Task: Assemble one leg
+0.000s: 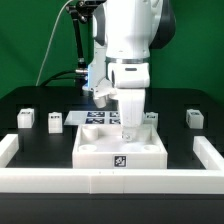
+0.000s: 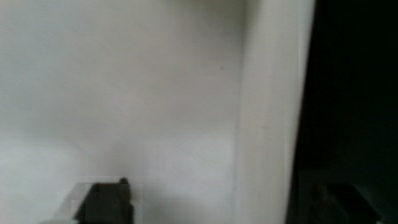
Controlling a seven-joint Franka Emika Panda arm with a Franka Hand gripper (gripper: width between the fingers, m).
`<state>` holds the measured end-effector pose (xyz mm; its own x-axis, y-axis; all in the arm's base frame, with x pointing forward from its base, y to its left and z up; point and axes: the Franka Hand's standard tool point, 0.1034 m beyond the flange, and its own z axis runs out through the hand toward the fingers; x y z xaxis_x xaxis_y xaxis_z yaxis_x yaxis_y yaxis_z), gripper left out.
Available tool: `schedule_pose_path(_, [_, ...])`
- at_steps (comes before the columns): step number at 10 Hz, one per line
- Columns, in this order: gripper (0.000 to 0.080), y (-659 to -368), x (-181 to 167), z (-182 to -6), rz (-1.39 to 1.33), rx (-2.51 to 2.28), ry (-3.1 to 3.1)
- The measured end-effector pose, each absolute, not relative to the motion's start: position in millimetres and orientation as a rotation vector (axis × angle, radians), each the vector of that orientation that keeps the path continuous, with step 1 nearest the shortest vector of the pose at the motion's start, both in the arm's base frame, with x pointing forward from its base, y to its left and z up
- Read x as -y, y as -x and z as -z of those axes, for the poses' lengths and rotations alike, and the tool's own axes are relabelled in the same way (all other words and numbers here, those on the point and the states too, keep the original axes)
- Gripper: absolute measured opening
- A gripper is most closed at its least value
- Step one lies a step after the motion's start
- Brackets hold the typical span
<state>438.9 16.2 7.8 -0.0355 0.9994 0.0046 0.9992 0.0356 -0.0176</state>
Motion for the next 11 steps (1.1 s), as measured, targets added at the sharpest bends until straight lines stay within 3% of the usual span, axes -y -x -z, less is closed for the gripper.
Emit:
schedule_pose_path(3, [0.0078, -438.7, -15.8, -7.7, -0.016, 2.248, 2.171])
schedule_pose_path(11, [0.0058, -439.5, -15.4, -8.1, -0.013, 2.248, 2.174])
